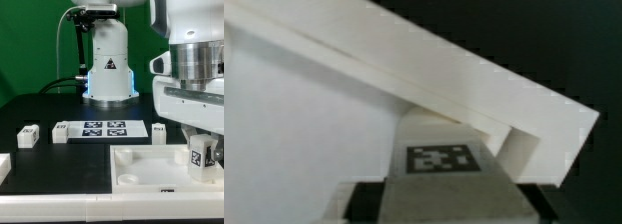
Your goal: Assemble one leg
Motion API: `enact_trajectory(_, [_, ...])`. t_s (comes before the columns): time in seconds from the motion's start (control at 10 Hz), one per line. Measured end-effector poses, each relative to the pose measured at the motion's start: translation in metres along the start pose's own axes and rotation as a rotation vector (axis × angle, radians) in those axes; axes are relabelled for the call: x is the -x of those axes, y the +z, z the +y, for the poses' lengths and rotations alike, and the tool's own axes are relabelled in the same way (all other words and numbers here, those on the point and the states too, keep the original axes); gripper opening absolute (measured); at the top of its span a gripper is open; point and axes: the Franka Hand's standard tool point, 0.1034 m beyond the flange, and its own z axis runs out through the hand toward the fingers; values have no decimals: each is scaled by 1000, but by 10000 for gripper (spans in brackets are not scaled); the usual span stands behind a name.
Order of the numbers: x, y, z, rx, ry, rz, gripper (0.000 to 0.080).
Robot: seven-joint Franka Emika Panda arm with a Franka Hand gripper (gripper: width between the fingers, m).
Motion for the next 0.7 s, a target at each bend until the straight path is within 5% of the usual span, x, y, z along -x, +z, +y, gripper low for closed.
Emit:
enact_trajectory(0.5, [0, 0, 0, -3, 52, -8, 347])
enact_trajectory(0.6, [0, 0, 0, -3, 13, -8, 535])
enact_trajectory(0.7, [-1, 0, 0, -3, -63, -8, 614])
